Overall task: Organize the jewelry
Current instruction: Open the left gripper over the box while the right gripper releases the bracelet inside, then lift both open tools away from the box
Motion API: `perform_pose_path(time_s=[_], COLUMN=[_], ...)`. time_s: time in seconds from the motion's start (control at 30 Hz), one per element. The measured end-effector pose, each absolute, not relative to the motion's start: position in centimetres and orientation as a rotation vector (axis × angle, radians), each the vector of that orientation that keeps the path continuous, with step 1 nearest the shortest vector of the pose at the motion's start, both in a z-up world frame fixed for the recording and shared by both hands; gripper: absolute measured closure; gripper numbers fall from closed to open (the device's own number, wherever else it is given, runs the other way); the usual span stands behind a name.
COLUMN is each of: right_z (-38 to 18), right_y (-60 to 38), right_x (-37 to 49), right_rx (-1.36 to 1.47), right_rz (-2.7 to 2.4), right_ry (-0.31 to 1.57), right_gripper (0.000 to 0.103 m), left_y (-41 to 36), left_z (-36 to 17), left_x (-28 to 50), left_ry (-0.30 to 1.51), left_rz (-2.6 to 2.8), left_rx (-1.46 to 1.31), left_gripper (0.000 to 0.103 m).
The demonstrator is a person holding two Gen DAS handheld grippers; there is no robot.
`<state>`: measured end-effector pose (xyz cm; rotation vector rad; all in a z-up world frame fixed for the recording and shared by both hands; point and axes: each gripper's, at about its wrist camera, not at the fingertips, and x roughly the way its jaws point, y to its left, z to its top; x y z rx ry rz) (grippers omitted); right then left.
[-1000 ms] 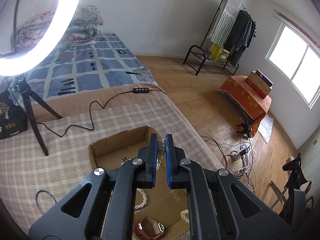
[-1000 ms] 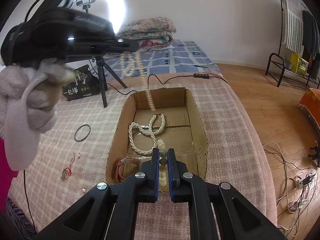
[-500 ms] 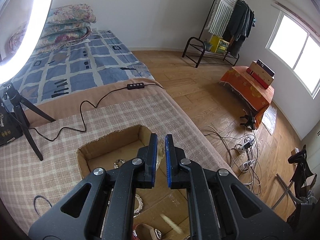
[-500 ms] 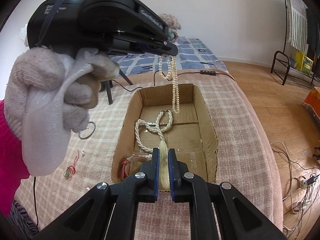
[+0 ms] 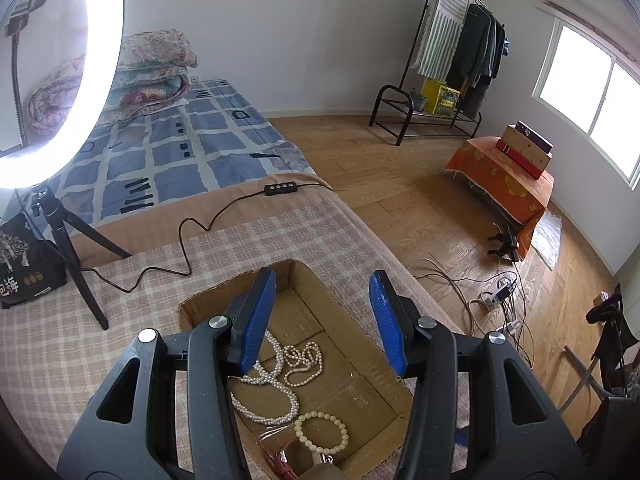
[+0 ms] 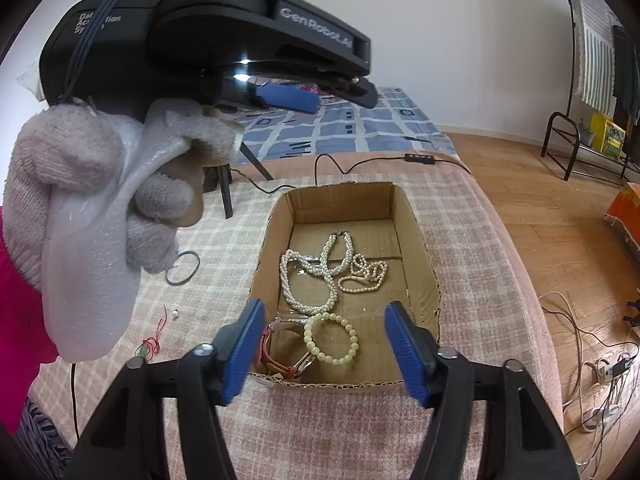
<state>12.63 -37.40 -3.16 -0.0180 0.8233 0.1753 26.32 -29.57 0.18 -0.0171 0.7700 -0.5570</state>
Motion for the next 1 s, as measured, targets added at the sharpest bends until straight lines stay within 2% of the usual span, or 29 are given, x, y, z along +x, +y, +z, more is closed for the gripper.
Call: perform_pose_path(time_s=[0.07, 0.17, 0.43, 0.53, 0.77, 1.0], right_z=[-2.9, -2.5, -1.9, -1.5, -0.6, -0.9], right_y=[-37.3, -37.1, -36.3, -36.0, -34.6, -32.3], right_x=[12.5, 12.4, 11.9, 11.4, 9.6, 8.7], right_rx=[-0.029, -0.040, -0.053, -0.049, -0.067, -0.100], right_rz=[0.155, 0.141, 0.139, 0.145, 0.182, 0.244], right_ry=[0.811, 0.801, 0.786, 0.768, 0.671, 0.656], right_gripper=[0.012, 0.004, 0.001, 0.001, 0.001, 0.002], left_y=[-29.1, -28.3, -24.4, -22.3, -16.7, -10.6], left_z=[0.6, 1.3, 3.6, 4.6, 5.9, 5.1], left_x=[26.0, 25.5, 23.6, 22.4, 19.2, 16.0], left_ry=[0.763, 0.749, 0.707, 0.688, 0.663, 0.678], left_rz=[-0.546, -0.524, -0.469, -0.452, -0.384, -0.321], left_rx=[-0.017, -0.016, 0.003, 0.022, 0.069, 0.050], left_gripper=[0.053, 0.053, 0.052, 0.046, 0.046, 0.045])
